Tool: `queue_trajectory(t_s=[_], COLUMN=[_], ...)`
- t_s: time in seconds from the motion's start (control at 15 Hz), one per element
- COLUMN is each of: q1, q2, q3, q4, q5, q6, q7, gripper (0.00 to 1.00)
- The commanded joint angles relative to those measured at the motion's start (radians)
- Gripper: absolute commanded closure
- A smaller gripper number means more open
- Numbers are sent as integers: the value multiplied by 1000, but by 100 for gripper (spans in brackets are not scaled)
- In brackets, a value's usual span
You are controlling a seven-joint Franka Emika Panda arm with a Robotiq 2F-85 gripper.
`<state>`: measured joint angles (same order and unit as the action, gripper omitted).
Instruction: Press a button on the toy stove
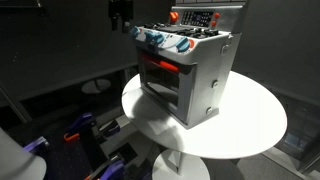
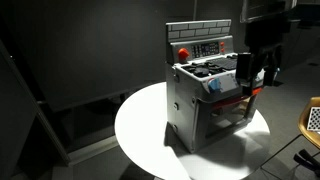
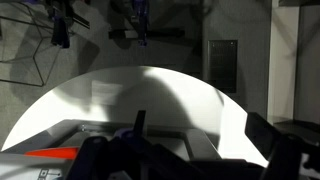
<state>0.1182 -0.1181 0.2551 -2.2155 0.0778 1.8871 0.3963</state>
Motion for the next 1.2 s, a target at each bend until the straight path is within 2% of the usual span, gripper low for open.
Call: queue_trajectory(t_s=[0.0, 0.27, 0.67, 1.13], q1=[19, 19, 8, -14], q2=[1, 1, -22, 0], q3=[-18, -18, -29, -68], q4=[1, 1, 23, 142], q5=[-2, -2, -37, -55], q6=[-1, -1, 70, 99], q7=[2, 2, 44, 92], gripper=[0, 0, 0, 0])
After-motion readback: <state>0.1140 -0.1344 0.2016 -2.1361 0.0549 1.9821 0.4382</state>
